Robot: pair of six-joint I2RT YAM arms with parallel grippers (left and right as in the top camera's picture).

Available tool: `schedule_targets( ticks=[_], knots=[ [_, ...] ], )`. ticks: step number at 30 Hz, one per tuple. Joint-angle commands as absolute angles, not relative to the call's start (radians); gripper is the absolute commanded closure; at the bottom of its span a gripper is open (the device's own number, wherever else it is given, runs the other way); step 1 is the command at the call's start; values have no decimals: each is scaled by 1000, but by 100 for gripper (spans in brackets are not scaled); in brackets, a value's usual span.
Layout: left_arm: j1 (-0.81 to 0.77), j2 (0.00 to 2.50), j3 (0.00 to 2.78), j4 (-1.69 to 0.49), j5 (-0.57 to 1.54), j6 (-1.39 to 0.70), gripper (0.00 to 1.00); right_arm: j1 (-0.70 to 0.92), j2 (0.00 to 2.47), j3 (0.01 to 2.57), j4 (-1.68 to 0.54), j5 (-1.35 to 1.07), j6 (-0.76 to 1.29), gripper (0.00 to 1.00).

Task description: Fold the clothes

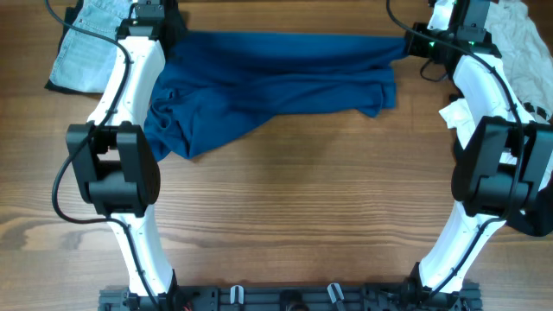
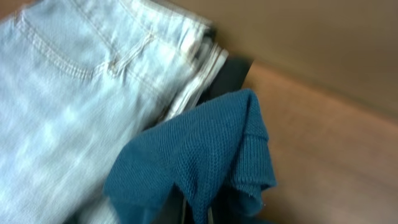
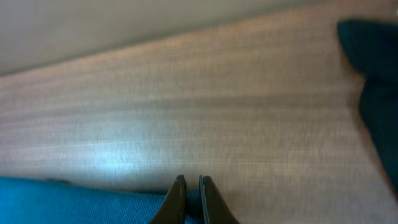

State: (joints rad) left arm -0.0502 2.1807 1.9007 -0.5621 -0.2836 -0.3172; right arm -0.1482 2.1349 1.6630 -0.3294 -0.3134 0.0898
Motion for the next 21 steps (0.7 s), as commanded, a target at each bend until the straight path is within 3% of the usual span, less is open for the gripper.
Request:
schedule_targets(
  ticks=[1,6,7,9,11,12,14,15,16,21],
  knots=[
    [-25,2160,1819,-645,-297,-323,96,-148,2153,1663,-384,-300,69,96],
    [-23,2160,1707,-649,-297,-323,96,-147,2154,1602,-419,-301,66,95],
    [-22,2160,1692,-649,-297,-323,93,-147,2154,1588,-426,-301,58,89],
    [-21,2160,1664,-650,-297,-323,77,-147,2154,1550,-429,-300,46,56],
    [-21,2160,1653,-661,-297,-323,69,-147,2154,1525,-451,-301,25,30],
    [-21,2160,1653,-666,-297,-323,66,-147,2154,1520,-462,-300,22,24],
    [-21,2160,1653,-671,-297,-323,40,-147,2154,1518,-472,-315,-4,12],
    [-21,2160,1653,-670,-297,-322,27,-148,2154,1518,-472,-324,-6,10],
    [-21,2160,1653,-664,-297,-322,0,-149,2154,1518,-472,-344,-22,9],
    [-22,2121,1740,-712,-297,-296,0,-149,2155,1517,-481,-468,-52,9]
  ],
)
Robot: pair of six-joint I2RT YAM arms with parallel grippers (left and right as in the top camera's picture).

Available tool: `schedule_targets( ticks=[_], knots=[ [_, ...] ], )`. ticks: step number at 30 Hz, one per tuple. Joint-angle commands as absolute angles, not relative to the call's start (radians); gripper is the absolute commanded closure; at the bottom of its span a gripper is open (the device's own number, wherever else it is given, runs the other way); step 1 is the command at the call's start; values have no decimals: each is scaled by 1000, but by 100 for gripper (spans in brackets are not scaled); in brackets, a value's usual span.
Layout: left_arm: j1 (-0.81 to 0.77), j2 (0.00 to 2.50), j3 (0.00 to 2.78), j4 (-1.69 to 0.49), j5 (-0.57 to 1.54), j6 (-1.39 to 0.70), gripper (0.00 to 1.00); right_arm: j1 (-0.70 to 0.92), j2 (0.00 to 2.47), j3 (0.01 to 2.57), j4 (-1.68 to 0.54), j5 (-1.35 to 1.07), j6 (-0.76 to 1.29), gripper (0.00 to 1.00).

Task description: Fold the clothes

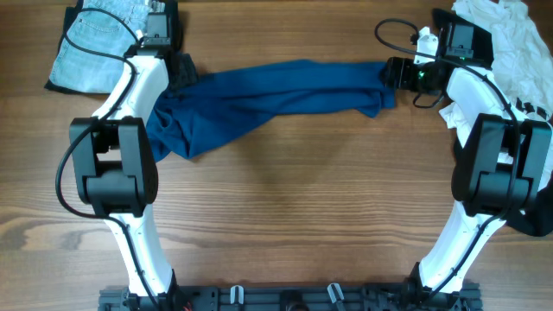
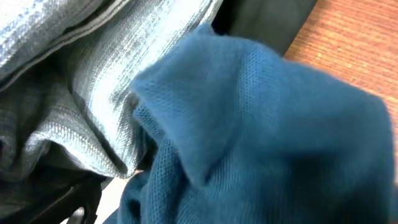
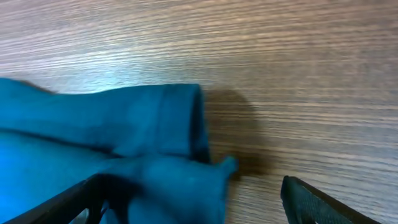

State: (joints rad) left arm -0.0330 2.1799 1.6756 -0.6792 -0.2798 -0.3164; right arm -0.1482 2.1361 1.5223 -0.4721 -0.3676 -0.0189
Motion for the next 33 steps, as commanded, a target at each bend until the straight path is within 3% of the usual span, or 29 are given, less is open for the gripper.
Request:
schedule_targets(
  ticks=[1,10,12,15,19,23,27,33],
  knots=[
    [-24,2098,1773,-741,-297,-296,0,-145,2161,1514,-484,-497,-52,10],
    [-29,1863,1822,-807,-269,-302,0,-127,2265,1512,-525,-525,4,23],
    [-29,1845,1822,-821,-256,-309,0,-124,2276,1512,-532,-585,3,30],
    [-29,1847,1820,-843,-250,-353,0,-109,2284,1512,-545,-634,50,53],
    [-29,1848,1817,-875,-228,-356,0,-127,2266,1520,-545,-652,83,96],
    [-29,1848,1817,-896,-228,-356,0,-240,2206,1576,-598,-651,93,96],
    [-29,1848,1817,-905,-185,-356,0,-385,2172,1734,-788,-641,53,96],
    [-29,1852,1817,-907,-138,-356,0,-445,2172,1906,-927,-648,-9,96]
  ],
)
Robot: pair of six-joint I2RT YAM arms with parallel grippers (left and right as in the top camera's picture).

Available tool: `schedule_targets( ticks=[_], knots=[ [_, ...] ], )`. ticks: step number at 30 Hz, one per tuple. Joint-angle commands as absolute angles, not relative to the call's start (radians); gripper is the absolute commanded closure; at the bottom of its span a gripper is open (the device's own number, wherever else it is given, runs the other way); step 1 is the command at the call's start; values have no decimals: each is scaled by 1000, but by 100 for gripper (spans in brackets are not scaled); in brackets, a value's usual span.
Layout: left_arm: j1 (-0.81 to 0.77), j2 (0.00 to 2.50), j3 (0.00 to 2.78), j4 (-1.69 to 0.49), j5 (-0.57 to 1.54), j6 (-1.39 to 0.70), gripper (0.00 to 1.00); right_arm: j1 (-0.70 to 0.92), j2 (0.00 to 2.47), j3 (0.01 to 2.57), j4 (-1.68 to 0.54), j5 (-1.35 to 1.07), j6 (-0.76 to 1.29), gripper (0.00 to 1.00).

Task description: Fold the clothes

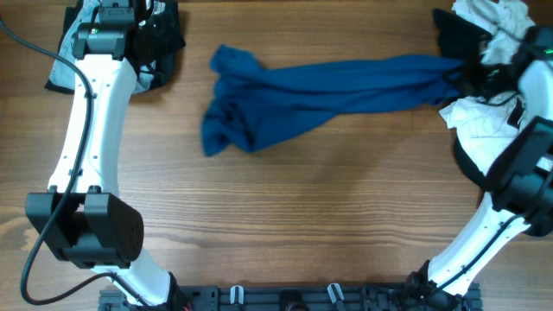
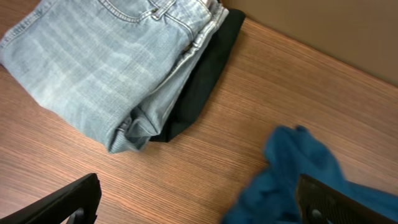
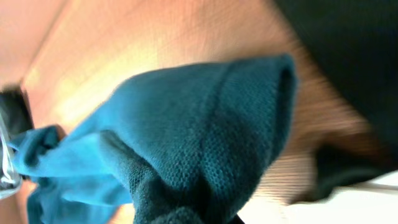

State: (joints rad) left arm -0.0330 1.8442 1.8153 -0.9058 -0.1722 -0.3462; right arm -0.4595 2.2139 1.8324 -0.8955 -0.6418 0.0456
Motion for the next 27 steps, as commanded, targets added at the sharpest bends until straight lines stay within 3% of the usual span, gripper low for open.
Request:
schedule_targets(
  ticks=[1,8,15,18,19,20,23,24,26,27],
  knots=[
    [-29,1853,1817,-907,-138,-356,0,-434,2172,1934,-956,-647,-29,96],
    [-29,1876,1817,-907,-138,-356,0,-230,2173,1951,-1102,-518,-106,96],
    [-29,1924,1817,-908,-120,-356,0,44,2186,1935,-1062,-350,-48,95],
    [-29,1935,1817,-910,-120,-356,0,123,2208,1935,-1040,-313,-19,87],
    [-29,1937,1817,-910,-120,-356,0,146,2219,1935,-1032,-314,-19,78],
    [-29,1938,1817,-910,-120,-356,0,163,2225,1935,-1027,-314,-18,75],
    [-29,1944,1817,-910,-120,-356,0,220,2235,1935,-975,-314,3,77],
    [-29,1947,1817,-910,-120,-356,0,236,2235,1935,-955,-314,6,70],
    [-29,1951,1817,-911,-120,-356,0,250,2235,1935,-942,-314,16,34],
    [-29,1953,1817,-911,-120,-356,0,254,2235,1935,-941,-314,25,24]
  ],
)
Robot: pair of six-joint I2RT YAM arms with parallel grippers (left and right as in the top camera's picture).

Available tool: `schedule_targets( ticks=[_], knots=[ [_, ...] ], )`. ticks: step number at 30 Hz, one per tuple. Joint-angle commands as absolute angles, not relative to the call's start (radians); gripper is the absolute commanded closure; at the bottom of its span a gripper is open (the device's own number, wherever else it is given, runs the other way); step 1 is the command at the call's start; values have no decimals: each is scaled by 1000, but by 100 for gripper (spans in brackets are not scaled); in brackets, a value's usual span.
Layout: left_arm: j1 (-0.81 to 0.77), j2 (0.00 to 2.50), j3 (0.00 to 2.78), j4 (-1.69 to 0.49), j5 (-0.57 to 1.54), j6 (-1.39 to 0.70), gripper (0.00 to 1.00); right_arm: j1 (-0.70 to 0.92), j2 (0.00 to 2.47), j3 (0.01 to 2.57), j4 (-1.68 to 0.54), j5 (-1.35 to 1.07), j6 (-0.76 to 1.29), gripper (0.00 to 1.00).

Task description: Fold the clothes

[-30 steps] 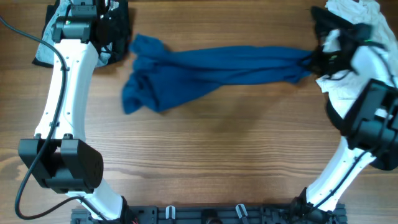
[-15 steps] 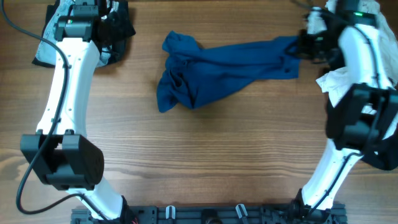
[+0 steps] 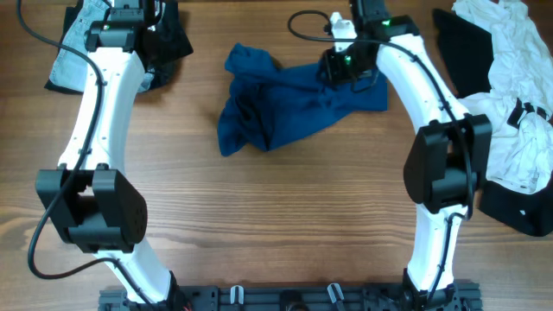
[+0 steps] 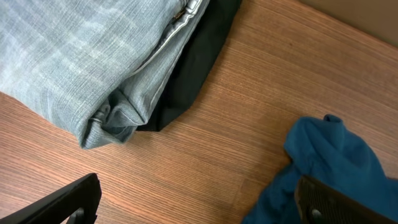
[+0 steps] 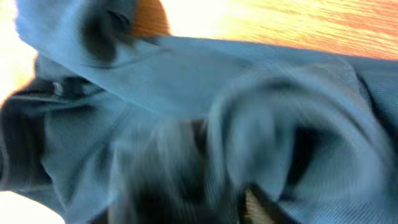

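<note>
The blue garment [image 3: 285, 104] lies crumpled at the back middle of the table, its right part doubled over toward the left. My right gripper [image 3: 346, 65] is on top of it. The blurred right wrist view is filled with blue fabric [image 5: 186, 93] pressed against the jaws, which look shut on it. My left gripper [image 4: 199, 202] hangs open and empty at the back left, above bare wood between the folded jeans [image 4: 81, 56] and the garment's left tip [image 4: 329, 155].
Folded light jeans [image 3: 71, 53] lie on a black cloth [image 3: 171, 41] at the back left corner. A heap of white clothes [image 3: 510, 86] and another black cloth [image 3: 518, 212] fill the right side. The wooden table [image 3: 276, 225] stretches toward the front.
My right gripper has gone from the far right edge to the back middle with the garment's right end. The garment is now shorter and bunched. My left gripper stays open near the jeans.
First both grippers held the garment's ends, stretched along the back edge. Then it lay lower with the right gripper open beside it. Later the left gripper was open over the jeans and the right held the right end far right. Now that end sits over the middle.
</note>
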State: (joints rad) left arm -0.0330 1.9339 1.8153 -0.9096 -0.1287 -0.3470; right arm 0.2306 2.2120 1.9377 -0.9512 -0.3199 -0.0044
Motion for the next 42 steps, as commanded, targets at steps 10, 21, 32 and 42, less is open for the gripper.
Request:
schedule_targets(
  ticks=[10,21,32,42],
  knots=[
    [-29,2077,1817,-857,206,-155,0,142,2101,2020,-1097,-390,4,0],
    [-49,2307,1817,-804,600,106,0,53,2075,2018,-1199,-359,-27,0],
    [-78,2312,1820,-622,680,35,0,53,2075,2017,-1190,-358,-27,0],
    [-135,2290,1947,-566,187,-68,0,53,2076,2017,-1159,-354,-25,0]
  ],
)
